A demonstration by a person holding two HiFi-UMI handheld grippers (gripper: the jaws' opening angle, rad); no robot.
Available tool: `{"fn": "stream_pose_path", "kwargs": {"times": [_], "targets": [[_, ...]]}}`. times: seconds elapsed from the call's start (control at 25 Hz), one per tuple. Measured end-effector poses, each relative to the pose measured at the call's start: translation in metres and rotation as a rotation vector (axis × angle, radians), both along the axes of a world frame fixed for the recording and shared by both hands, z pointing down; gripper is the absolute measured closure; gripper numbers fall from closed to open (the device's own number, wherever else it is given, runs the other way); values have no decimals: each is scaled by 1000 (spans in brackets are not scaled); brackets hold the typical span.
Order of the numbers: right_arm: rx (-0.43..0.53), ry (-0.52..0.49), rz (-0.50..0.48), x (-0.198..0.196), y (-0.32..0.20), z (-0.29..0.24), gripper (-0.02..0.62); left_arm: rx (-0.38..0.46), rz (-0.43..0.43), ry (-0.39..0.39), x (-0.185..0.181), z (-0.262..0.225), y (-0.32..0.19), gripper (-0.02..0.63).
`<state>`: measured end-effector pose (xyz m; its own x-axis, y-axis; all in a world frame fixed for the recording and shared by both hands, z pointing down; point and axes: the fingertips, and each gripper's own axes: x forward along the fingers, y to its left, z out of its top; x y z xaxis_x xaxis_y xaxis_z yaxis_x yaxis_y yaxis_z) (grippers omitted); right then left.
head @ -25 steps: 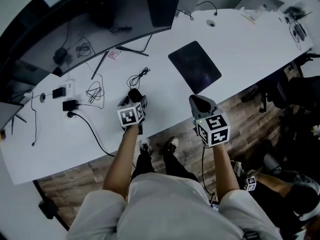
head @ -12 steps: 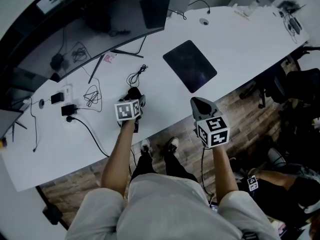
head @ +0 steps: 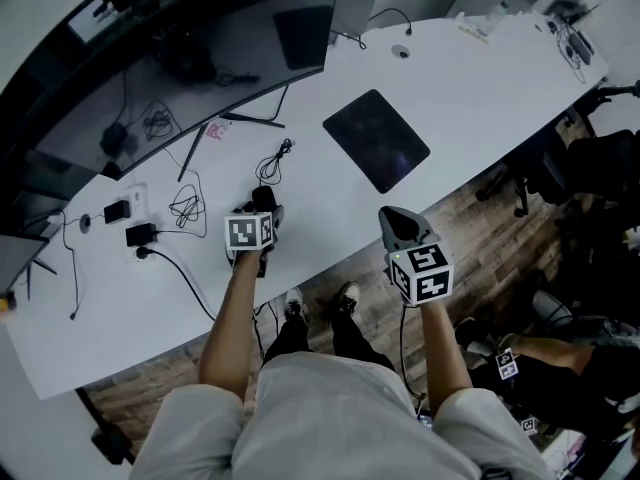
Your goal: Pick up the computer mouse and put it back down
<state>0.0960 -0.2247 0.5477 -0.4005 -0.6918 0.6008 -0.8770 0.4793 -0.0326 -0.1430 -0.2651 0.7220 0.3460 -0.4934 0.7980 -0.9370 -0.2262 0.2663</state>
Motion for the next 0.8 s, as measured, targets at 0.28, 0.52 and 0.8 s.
{"fn": "stream_pose_path", "kwargs": {"times": [0.28,0.52,0.8], "targets": [[6,17,28,-5,7,-3,580,2,-36,-60,-2,3,-3,270],[38,37,75,-3,14,-18,580,49,35,-63,-9,-7,-6,324],[121,53,164,9,19,-54,580,240,134,35,2,-74,-29,330]]}}
